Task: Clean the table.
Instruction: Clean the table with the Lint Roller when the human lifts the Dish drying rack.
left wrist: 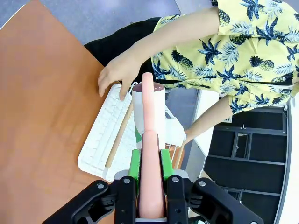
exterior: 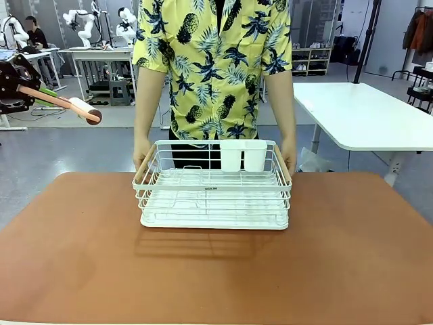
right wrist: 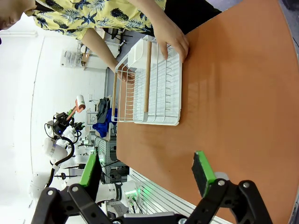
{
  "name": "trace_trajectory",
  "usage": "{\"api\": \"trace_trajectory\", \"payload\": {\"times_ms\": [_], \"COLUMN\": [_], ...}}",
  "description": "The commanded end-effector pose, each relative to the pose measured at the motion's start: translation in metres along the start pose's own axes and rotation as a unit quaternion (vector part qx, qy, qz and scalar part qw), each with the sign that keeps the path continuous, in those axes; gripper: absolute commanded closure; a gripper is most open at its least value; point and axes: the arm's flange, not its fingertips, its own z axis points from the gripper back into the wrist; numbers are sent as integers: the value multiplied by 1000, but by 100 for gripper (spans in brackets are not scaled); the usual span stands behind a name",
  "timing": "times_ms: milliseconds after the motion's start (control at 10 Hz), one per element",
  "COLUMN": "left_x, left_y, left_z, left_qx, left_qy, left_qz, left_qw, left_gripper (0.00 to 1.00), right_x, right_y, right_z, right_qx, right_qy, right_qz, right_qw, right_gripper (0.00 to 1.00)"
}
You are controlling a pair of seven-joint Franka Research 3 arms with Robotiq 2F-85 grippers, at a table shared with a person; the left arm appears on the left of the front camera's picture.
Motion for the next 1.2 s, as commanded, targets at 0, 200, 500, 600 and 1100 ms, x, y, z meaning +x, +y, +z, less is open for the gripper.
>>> {"api": "trace_trajectory", "payload": {"times_ms": [0, 200, 500, 600, 1100], "left_x": [0, 0, 0, 0, 0], "left_y": [0, 0, 0, 0, 0], "left_z": [0, 0, 0, 0, 0], "left_qx": [1, 1, 1, 1, 1], "left_qy": [0, 0, 0, 0, 0], "left_qz": [0, 0, 0, 0, 0], "left_qw": [1000, 1000, 1000, 1000, 1000], "left_gripper": [100, 100, 100, 100, 100], "right_x": [-1, -1, -1, -1, -1], "right_y": [2, 2, 2, 2, 2], "right_z": [2, 2, 2, 2, 2], "right_qx": [6, 6, 6, 6, 6], "right_qy": [1, 1, 1, 1, 1], "right_qz": [4, 4, 4, 4, 4], "right_qw": [1000, 1000, 1000, 1000, 1000], "right_gripper": [0, 0, 0, 0, 0]}}
